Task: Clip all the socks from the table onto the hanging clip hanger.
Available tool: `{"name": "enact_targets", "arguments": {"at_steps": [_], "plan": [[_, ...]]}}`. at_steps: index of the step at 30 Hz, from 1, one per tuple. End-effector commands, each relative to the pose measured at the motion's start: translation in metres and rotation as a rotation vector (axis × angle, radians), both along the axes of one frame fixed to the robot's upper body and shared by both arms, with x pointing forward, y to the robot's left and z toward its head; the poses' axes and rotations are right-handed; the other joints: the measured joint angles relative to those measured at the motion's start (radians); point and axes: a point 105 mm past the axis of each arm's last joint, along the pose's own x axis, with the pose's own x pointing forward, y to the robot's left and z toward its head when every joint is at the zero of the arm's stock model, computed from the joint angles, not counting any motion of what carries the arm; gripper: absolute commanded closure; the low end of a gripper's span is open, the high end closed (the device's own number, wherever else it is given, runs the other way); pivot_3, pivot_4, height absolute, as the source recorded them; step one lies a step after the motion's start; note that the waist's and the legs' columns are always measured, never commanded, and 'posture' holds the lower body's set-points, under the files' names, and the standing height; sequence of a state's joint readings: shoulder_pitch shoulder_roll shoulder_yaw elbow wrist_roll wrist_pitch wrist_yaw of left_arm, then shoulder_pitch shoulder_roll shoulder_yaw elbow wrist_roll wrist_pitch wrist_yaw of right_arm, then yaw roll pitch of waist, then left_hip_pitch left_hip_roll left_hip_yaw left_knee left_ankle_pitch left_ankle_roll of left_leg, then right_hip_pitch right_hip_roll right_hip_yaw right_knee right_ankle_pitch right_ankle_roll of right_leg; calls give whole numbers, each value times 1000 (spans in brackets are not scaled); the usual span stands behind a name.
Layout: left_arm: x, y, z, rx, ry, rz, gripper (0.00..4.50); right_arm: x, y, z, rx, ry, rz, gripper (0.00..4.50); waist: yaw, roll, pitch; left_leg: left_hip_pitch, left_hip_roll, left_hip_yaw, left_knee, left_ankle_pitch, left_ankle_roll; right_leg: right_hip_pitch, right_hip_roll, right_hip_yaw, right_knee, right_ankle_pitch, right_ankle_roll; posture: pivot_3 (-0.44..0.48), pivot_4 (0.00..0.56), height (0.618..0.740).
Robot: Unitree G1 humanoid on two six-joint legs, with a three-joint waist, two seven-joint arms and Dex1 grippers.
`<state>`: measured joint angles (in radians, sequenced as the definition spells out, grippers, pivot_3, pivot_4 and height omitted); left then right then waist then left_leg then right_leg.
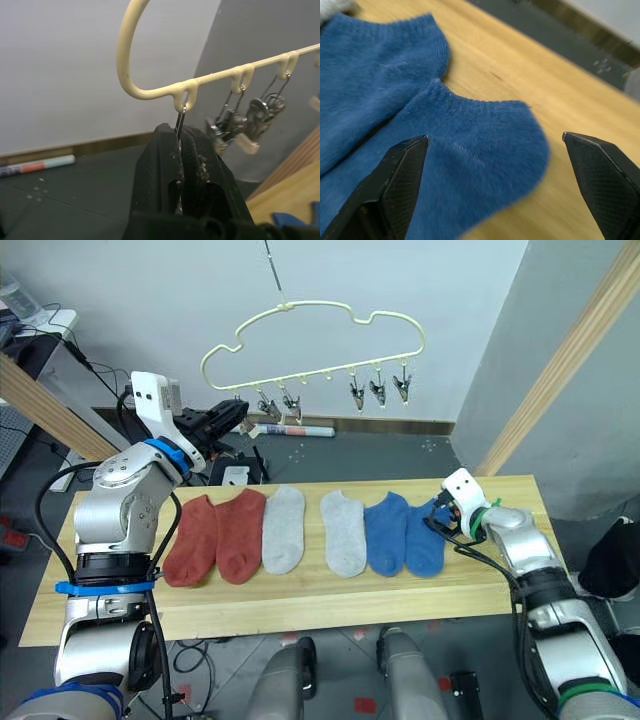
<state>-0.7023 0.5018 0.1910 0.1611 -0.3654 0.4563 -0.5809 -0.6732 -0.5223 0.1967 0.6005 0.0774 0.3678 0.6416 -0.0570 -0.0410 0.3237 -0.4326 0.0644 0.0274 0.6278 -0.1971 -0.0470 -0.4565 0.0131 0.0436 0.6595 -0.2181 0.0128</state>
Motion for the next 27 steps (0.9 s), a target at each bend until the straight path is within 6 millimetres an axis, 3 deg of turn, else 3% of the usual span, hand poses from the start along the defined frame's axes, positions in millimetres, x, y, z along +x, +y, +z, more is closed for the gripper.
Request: {"name": "enact_targets", "arguments": {"at_steps": [1,12,13,15,23,26,27], "plan": [[-6,4,3,19,-1,4,4492,6,-8,-2,-31,-8,-6,0,4,0,0,0,0,0,0,0,0,0,0,0,0,0,0,-21,353,740],[-9,7,0,35,13,12,4492,6,-11,-20,6,56,-46,0,7,0,0,1,0,0,1,0,0,1,-1,0,1,0,1,-5,349,740],[-9,7,1,34,12,12,4499,4,-11,-20,6,56,-41,172,7,0,0,1,0,0,1,0,0,1,-1,0,1,0,0,-5,342,740],[-10,7,1,32,10,13,4500,1,-12,-21,-3,53,-28,548,7,0,0,1,0,0,1,0,0,1,-1,0,1,0,0,-6,342,740],[-7,3,-1,27,14,16,4500,-13,-16,-20,-10,46,-12,3338,11,0,0,1,-1,0,1,0,0,1,-1,0,1,0,1,-13,344,740],[-8,-3,-3,8,31,0,4500,-20,-16,-5,-10,-2,19,4437,15,0,0,1,-1,0,1,0,0,1,-1,0,2,0,1,-15,347,740],[-8,-2,-4,-8,47,1,4500,-23,-15,5,-9,-25,38,4475,16,0,0,1,0,0,1,0,0,1,-1,0,1,0,1,-17,349,740]]}}
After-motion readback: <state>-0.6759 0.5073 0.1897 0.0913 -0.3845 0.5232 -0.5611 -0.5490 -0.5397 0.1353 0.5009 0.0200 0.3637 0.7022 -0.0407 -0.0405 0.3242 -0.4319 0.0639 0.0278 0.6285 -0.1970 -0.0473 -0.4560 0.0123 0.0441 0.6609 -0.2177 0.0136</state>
